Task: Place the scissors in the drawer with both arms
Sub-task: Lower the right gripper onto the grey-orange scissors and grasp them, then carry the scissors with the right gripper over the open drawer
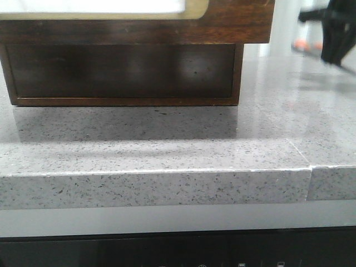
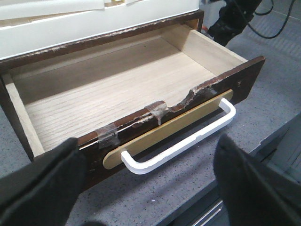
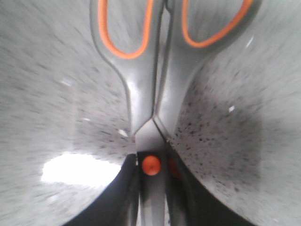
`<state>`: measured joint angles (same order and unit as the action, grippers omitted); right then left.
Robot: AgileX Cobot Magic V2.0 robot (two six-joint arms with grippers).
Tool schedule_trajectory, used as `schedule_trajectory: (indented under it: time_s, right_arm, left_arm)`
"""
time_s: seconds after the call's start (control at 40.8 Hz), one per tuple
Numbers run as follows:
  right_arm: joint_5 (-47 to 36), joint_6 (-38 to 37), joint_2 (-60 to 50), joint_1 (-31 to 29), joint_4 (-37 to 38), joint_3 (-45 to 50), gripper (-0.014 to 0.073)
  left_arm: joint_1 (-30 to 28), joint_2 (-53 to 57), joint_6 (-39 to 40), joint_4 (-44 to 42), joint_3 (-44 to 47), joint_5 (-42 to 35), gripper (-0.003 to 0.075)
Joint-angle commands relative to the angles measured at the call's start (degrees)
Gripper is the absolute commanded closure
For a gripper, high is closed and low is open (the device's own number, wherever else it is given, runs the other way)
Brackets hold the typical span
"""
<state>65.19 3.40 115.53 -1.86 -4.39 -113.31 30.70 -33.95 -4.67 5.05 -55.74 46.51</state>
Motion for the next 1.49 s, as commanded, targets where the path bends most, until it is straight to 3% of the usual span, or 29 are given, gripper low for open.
schedule_trajectory:
  time_s: [0.0,0.367,0.735,1.176,1.469]
  right_arm:
    - [-3.02,0.6,-8.38,-0.05,-0.85,-1.63,0.0565]
    - [-6.35,4.09,-24.57,3.1,-1.68,-1.63,0.0565]
    - [-9.23,11.23,-35.23,14.02,-2.32,-1.63,0.0565]
    - [-7.42,36.02,-33.54,29.41,-14.96,-1.26,0.0565]
    - [-3.05,39.55,-26.8,34.96,-15.46,-1.26,0.0565]
  left_arm:
    - [0.47,-0.34,0.45,0.24,-1.97,-4.37,0.0177]
    - [0.47,-0.34,0.45,0.24,-1.97,-4.37,0.0176]
    - [0.47,-0.34,0.45,0.24,-1.97,-4.37,0.0176]
    - [0.47,-0.34,0.45,0.24,-1.97,-4.37,0.0177]
    - [0.47,-0.34,0.45,0.24,-1.97,-4.37,0.0177]
